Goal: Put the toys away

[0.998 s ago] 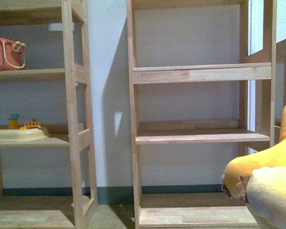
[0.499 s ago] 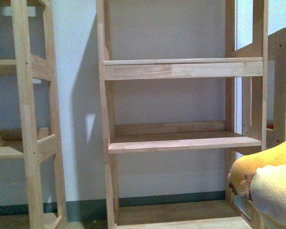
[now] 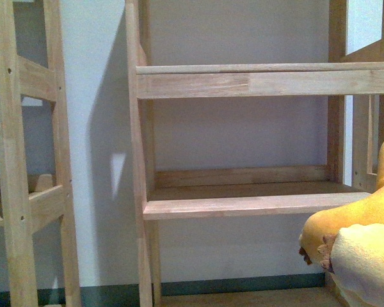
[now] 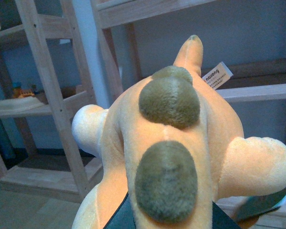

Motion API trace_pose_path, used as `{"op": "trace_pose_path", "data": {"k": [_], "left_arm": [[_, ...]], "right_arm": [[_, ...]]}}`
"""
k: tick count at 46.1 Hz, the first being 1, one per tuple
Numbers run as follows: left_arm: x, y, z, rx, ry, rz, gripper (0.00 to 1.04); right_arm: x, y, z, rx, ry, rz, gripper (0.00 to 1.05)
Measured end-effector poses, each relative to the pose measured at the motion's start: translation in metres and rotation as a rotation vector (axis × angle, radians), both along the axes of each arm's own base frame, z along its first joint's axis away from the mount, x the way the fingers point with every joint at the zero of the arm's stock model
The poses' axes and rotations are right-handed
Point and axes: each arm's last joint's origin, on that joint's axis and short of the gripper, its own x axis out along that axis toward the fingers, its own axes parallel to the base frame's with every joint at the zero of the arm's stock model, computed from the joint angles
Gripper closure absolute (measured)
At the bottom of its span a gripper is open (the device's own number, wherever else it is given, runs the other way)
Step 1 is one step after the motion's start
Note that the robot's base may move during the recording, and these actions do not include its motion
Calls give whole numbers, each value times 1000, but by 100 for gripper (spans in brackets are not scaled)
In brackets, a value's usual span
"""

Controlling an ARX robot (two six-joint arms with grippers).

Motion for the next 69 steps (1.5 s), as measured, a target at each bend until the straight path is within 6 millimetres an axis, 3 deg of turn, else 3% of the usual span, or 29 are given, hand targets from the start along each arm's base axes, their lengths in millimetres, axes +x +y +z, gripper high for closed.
{"op": "trace_pose_path", "data": {"k": [57,62,69], "left_arm": [[0,0,0,0,0,1,6],[0,0,0,0,0,2,6],[0,0,0,0,0,1,6]], "right_arm": [[0,0,0,1,0,-5,97],[3,-1,-5,-41,119,22,97],[9,-3,18,-49,168,7,97]]}}
